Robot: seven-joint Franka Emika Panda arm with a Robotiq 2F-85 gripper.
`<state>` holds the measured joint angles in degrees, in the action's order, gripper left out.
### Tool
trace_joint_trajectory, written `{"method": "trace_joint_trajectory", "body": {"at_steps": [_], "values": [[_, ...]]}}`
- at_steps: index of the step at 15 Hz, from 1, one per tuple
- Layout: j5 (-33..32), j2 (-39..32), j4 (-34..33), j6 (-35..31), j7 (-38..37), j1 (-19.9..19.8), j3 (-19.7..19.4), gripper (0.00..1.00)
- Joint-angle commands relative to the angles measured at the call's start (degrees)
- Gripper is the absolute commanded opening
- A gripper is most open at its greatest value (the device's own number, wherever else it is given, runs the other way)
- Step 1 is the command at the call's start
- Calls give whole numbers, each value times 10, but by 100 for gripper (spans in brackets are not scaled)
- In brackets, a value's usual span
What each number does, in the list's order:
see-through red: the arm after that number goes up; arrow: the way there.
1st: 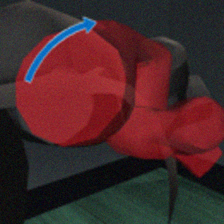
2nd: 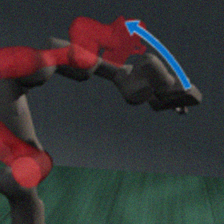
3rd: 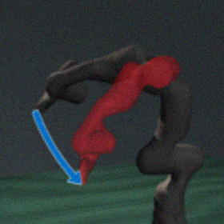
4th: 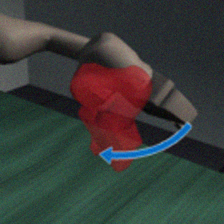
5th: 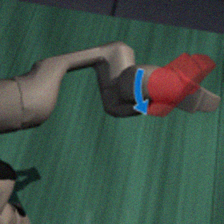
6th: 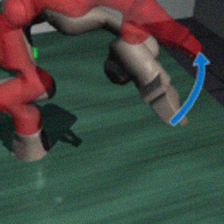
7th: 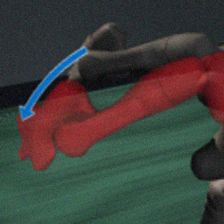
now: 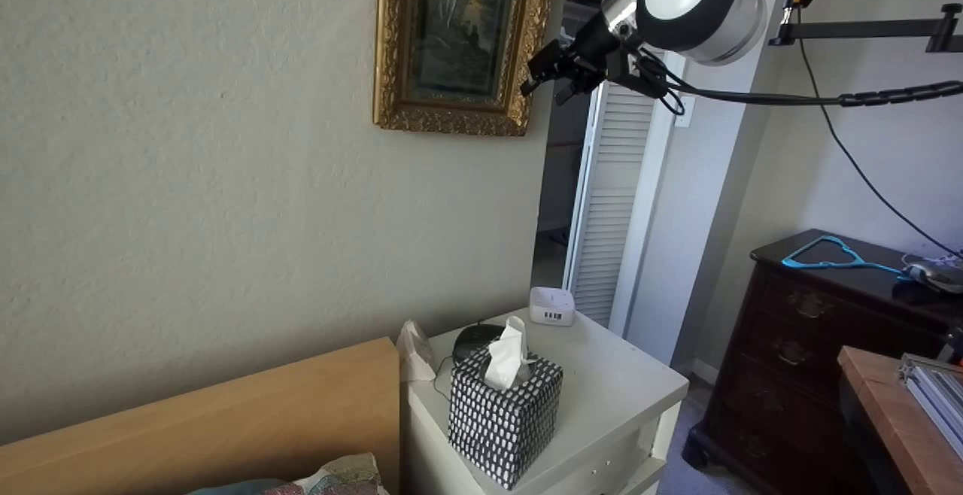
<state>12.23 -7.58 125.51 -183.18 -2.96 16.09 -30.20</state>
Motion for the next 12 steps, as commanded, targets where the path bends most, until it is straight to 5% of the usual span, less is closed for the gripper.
{"method": "trace_joint_trajectory", "body": {"at_steps": [1, 12], "values": [[-1, -13, -2, -14, -12, 8, -11, 100], [12, -49, -40, -55, -36, 8, -12, 100]]}}
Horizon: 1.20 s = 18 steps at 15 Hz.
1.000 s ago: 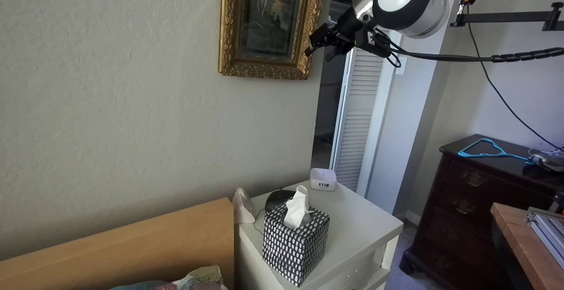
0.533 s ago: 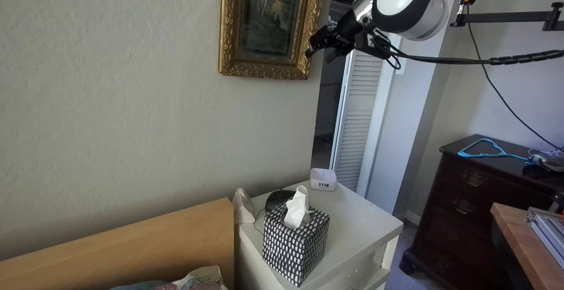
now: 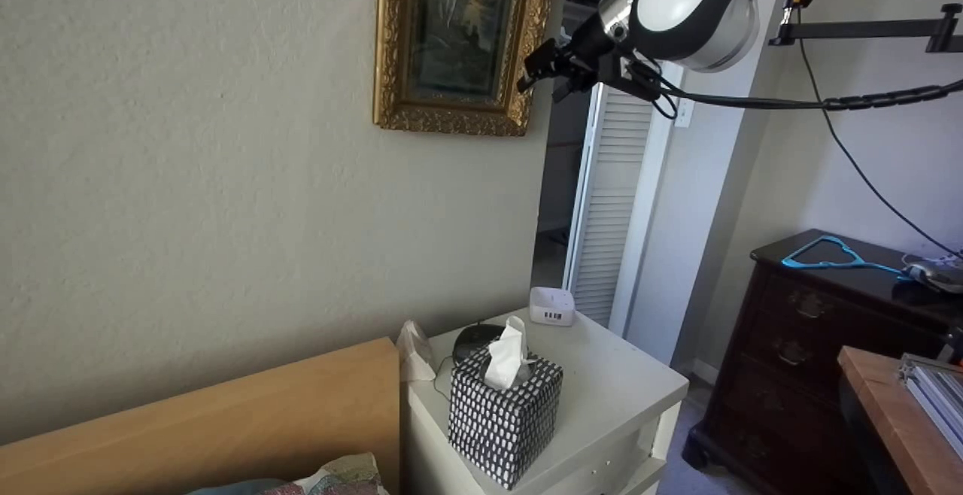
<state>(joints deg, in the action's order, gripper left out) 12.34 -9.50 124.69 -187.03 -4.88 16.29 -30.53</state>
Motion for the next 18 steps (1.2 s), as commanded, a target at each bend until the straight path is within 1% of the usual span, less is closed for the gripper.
{"method": "trace_joint_trajectory", "body": {"at_steps": [1, 7, 9, 10, 11, 12, 13, 16, 17, 18], "values": [[12, -35, -40, -18, -18, 6, -10, 100], [17, -60, -73, -17, -28, 2, -17, 100], [18, -67, -81, -18, -34, 2, -21, 96], [19, -70, -84, -18, -38, 3, -23, 98], [20, -73, -87, -18, -40, 2, -25, 97], [20, -74, -89, -18, -41, 2, -27, 87], [21, -76, -91, -18, -43, 2, -28, 84], [22, -81, -96, -18, -49, 3, -33, 68], [21, -81, -96, -18, -51, 3, -33, 70], [21, -82, -96, -18, -53, 3, -34, 70]]}}
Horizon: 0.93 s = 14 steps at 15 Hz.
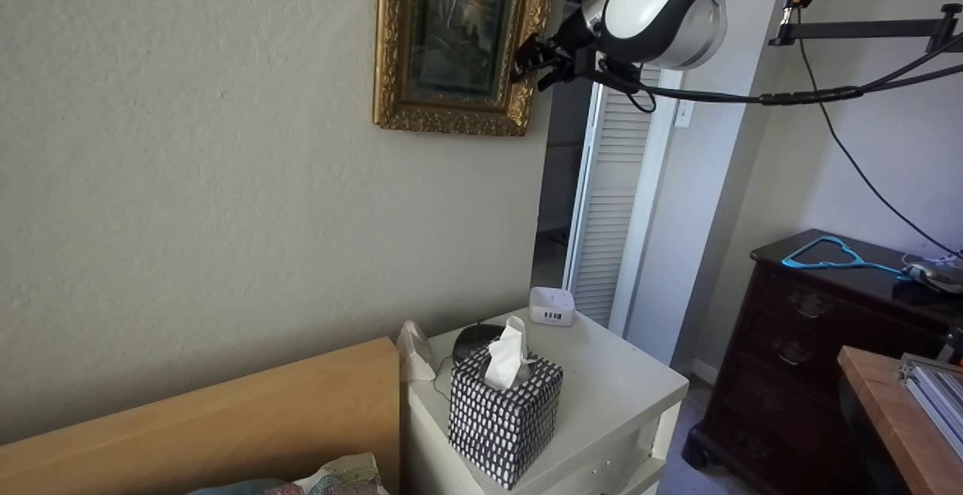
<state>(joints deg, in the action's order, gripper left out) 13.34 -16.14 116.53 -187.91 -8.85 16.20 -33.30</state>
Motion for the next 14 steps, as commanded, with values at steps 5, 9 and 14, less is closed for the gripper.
{"method": "trace_joint_trajectory", "body": {"at_steps": [5, 9, 14], "values": [[11, -18, -13, -15, -20, 6, -9, 68], [12, -19, -12, -17, -24, 6, -13, 51], [16, -22, -13, -22, -38, 9, -20, 40]]}}
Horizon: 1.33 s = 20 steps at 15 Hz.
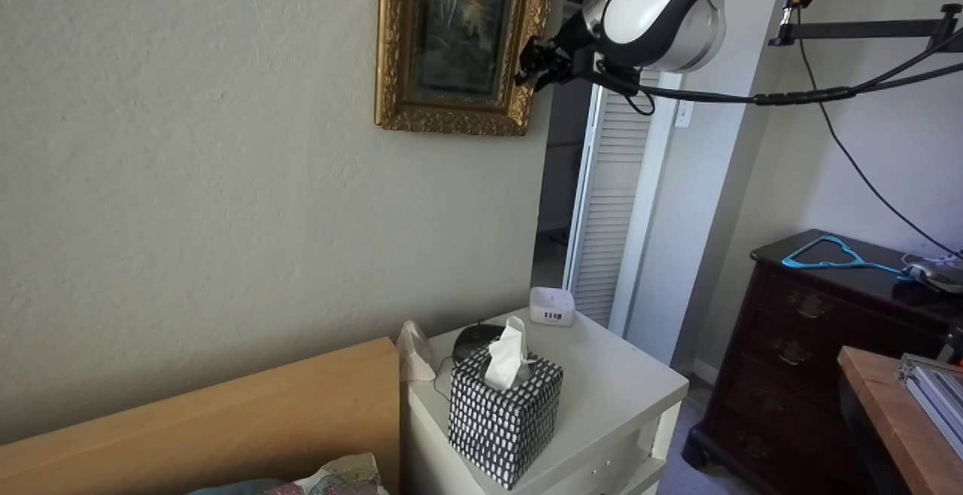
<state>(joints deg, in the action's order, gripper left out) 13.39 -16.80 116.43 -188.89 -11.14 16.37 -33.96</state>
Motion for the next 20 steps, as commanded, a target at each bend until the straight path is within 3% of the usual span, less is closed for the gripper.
{"method": "trace_joint_trajectory", "body": {"at_steps": [1, 3, 6, 20], "values": [[14, -14, -10, -14, -17, 6, -12, 38], [15, -17, -11, -15, -22, 10, -18, 36], [17, -14, -11, -13, -24, 8, -20, 42], [29, -21, -14, -13, -44, 31, -57, 41]]}}
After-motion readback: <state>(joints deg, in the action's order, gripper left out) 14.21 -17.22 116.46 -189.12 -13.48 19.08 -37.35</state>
